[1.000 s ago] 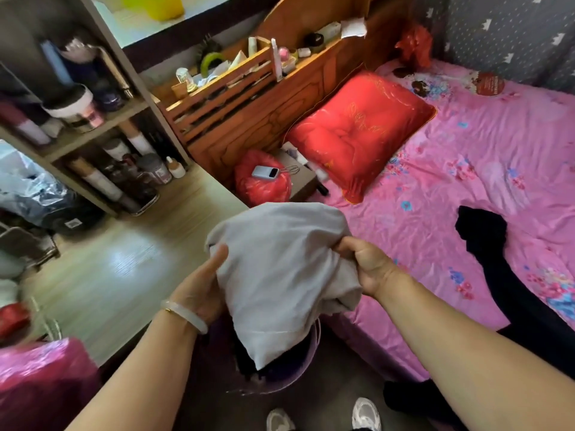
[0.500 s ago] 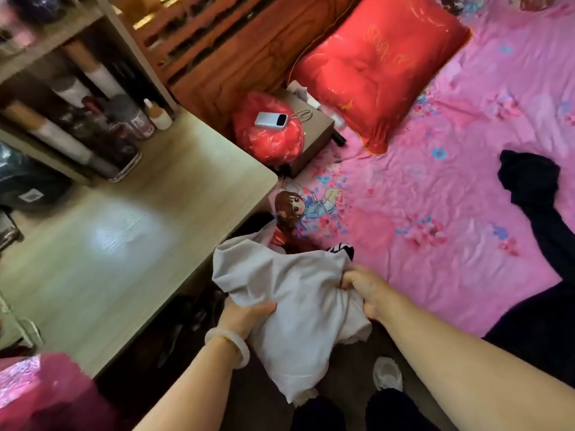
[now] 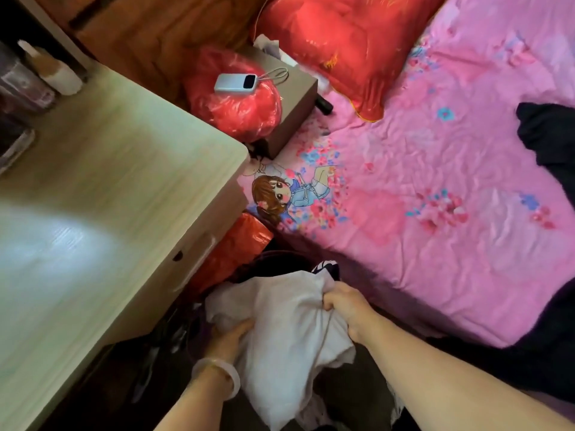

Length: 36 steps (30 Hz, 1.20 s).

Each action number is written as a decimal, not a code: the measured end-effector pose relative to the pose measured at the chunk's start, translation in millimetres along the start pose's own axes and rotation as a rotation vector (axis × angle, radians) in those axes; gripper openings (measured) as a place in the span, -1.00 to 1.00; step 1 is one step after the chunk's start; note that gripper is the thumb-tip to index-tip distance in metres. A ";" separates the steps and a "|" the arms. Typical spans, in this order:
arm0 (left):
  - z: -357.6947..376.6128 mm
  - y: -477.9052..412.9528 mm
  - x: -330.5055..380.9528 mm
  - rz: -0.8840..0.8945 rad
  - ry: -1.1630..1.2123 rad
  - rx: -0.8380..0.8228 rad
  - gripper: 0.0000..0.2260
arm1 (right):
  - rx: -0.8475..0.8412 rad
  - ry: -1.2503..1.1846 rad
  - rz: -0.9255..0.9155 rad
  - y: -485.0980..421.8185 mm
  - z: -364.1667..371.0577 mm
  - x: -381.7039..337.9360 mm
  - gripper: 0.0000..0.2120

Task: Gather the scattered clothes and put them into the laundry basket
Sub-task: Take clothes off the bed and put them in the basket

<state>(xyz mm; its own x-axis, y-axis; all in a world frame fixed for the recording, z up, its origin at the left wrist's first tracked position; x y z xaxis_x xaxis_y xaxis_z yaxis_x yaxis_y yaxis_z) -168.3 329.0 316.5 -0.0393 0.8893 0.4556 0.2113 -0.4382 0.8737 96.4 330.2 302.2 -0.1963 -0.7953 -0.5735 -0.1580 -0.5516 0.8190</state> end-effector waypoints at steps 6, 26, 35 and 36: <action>0.9 -59.4 -26.0 0.076 -0.185 0.089 -0.28 | 0.060 0.298 0.013 -59.6 -10.2 49.3 -0.49; 90.5 -129.2 -111.9 0.184 -1.579 0.005 -0.19 | -0.458 1.238 -0.284 -111.4 57.3 139.1 -0.14; 104.5 -221.7 -145.5 0.129 -1.729 0.062 -0.13 | -0.516 1.312 -0.155 -202.6 70.3 190.4 -0.07; 106.3 -227.7 -147.9 0.118 -1.726 0.059 -0.13 | -0.527 1.316 -0.145 -211.1 71.8 194.2 -0.06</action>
<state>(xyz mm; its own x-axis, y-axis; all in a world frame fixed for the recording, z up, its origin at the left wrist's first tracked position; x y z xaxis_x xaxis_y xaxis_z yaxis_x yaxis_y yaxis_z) -106.8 311.1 32.0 0.9761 -0.0245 -0.2161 0.1696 -0.5360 0.8270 22.1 310.2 16.7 0.8635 -0.2136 -0.4569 0.3316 -0.4421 0.8334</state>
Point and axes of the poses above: each hand's wrist, its own y-axis away from the middle knuckle, its own z-axis out of the palm, x = y × z, the point moved 8 cm from there along -y, towards the middle knuckle, and after that the axes turned 6 degrees about -z, right-handed, at the moved point
